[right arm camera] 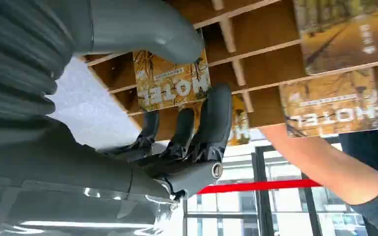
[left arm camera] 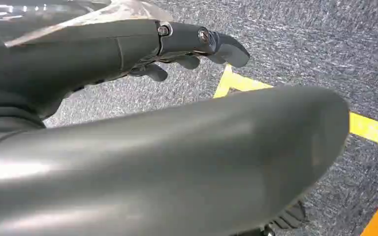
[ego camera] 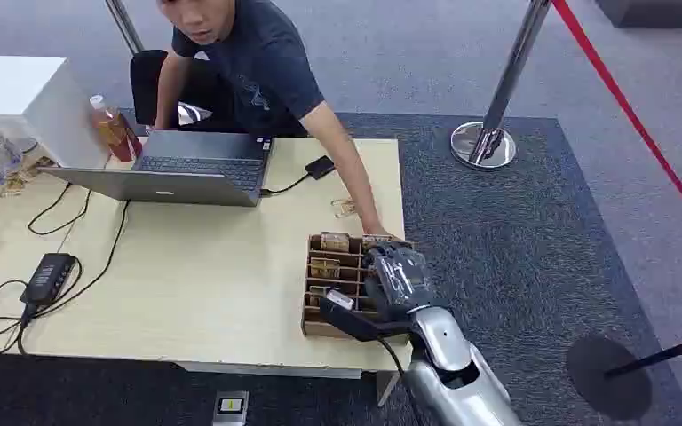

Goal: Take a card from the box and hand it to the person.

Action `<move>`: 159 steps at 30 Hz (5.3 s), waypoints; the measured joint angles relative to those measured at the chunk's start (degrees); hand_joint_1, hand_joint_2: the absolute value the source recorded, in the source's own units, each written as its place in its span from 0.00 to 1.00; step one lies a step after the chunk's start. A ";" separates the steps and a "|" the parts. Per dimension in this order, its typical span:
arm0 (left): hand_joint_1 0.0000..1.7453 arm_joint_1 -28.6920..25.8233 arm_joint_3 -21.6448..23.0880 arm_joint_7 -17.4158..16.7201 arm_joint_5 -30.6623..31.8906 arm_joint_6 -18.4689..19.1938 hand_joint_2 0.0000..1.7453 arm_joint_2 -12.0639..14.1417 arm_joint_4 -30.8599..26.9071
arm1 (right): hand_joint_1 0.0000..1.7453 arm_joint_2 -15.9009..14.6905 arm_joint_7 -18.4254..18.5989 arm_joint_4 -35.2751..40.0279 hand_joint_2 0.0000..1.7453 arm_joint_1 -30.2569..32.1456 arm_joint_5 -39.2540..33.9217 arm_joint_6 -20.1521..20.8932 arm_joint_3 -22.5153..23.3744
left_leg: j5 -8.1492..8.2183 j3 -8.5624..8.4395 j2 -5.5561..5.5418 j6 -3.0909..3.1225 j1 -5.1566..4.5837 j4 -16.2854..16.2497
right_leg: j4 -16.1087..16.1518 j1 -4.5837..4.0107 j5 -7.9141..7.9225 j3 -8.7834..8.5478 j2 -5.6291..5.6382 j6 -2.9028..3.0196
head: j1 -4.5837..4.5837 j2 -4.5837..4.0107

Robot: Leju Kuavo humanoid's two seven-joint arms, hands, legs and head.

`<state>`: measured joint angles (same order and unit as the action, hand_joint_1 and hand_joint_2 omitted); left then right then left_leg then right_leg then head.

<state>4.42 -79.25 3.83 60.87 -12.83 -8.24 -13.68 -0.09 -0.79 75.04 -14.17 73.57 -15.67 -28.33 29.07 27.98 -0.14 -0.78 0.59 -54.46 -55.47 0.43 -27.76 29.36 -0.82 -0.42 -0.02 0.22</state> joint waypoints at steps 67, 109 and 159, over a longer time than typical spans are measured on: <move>0.00 0.05 0.09 -0.07 0.50 0.50 0.00 0.20 0.00 | 0.53 0.85 -1.33 4.37 1.00 -1.39 0.61 -0.35 0.68 | 0.00 0.03 0.00 0.00 0.01 0.00 | -0.02 0.00 0.00 0.00 0.00 0.00 | 0.00 0.00; 0.00 -0.21 1.16 0.87 4.83 3.63 0.00 1.05 0.00 | 0.47 -2.67 2.05 7.30 1.00 9.63 0.79 -4.35 8.48 | 0.13 0.00 0.16 0.00 -0.01 0.00 | 0.05 0.00 -0.07 0.00 0.10 -0.06 | -0.02 0.00; 0.00 -0.14 1.36 1.14 2.01 1.64 0.00 0.81 0.02 | 0.43 -2.45 -2.60 7.21 1.00 5.29 -1.64 -2.78 7.43 | 0.11 0.02 0.14 0.02 0.00 0.00 | 0.02 0.00 -0.08 0.00 0.09 -0.07 | 0.00 0.00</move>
<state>4.29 -77.90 4.96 62.88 -11.19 -7.43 -13.66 -2.54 -3.39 82.25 -8.87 71.93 -18.45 -20.90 29.18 28.00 0.01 -0.76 0.59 -54.45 -55.45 0.43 -27.85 29.37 -0.73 -0.48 -0.02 0.22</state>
